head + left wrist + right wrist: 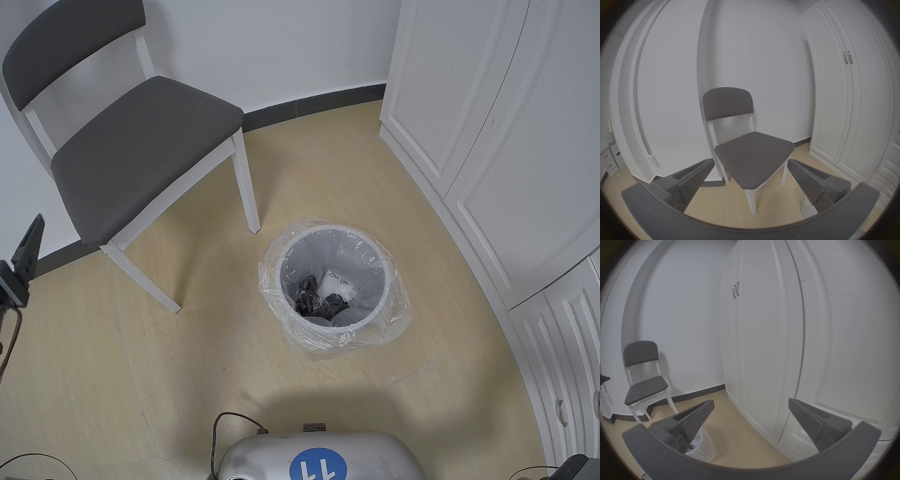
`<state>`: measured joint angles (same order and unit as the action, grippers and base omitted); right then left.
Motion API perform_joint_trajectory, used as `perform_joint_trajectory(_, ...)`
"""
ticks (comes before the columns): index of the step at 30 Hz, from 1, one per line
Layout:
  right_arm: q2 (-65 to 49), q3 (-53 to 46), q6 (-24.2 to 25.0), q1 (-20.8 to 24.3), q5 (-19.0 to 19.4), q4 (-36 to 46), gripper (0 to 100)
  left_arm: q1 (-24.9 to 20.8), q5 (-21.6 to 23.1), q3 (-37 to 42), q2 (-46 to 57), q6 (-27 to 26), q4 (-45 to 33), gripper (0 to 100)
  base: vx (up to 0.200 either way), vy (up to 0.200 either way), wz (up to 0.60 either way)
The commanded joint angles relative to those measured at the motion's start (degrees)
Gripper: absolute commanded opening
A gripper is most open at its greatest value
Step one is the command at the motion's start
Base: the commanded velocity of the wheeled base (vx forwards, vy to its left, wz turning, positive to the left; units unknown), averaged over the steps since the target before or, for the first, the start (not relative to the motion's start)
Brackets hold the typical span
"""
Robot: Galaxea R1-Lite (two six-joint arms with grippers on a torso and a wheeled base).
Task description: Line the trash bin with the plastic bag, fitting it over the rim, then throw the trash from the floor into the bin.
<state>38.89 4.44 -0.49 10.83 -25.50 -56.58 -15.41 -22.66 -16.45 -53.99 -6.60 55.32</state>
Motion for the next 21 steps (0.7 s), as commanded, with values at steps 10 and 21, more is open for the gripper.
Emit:
perform_joint_trajectory(10, -33.79, -4.17, 0.93, -5.90, 1.60, 23.71, 100, 12.95, -0.10, 13.54, 32.20, 0.27, -12.43, 100, 0.000, 0.000, 0.00)
perform_joint_trajectory(21, -38.89, -4.35, 3.04, -10.74, 14.16, 41.46, 100, 16.20, 0.34, 16.45, 46.61, 7.74, -31.33, 100, 0.000, 0.000, 0.00)
